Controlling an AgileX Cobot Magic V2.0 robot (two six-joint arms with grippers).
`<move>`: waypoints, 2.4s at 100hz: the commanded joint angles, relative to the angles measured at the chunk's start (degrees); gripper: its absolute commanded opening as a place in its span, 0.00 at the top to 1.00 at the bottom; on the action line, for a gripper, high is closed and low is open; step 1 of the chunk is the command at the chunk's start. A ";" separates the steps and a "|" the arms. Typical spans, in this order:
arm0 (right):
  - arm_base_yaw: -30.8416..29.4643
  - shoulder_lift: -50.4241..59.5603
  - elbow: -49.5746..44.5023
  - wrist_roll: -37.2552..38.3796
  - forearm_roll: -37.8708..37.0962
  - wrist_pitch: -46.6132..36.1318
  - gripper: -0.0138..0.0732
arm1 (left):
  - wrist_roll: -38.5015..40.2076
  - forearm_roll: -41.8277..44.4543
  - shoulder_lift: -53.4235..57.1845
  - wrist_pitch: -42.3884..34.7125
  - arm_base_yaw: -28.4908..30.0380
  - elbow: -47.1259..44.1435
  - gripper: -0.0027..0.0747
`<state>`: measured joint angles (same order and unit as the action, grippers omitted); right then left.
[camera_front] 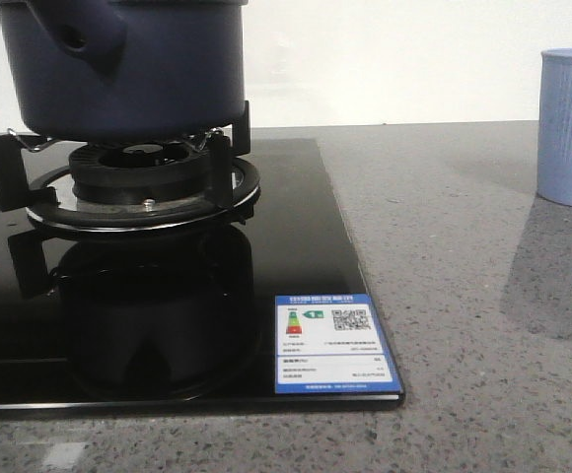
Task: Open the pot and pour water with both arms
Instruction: 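Move left gripper toward the pot lid knob, right gripper toward the cup, then grasp the blue knob of the glass pot lid with the left gripper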
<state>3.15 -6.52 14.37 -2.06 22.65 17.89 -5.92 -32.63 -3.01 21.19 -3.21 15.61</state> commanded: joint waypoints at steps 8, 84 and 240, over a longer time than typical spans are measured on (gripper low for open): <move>-0.27 -11.50 12.37 -4.86 -5.40 6.00 0.90 | -12.40 0.83 -8.83 6.90 0.15 14.32 0.99; 3.66 -23.32 25.42 -10.12 -5.65 13.03 0.42 | -19.28 -3.66 -28.04 5.36 -12.97 29.96 0.67; 3.66 -23.22 25.42 -10.12 -5.65 13.84 0.15 | -52.42 -32.64 -74.40 5.27 -12.97 51.98 0.22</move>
<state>6.87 -29.14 37.81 -11.58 16.90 35.38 -58.24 -62.99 -78.31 27.58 -15.64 65.07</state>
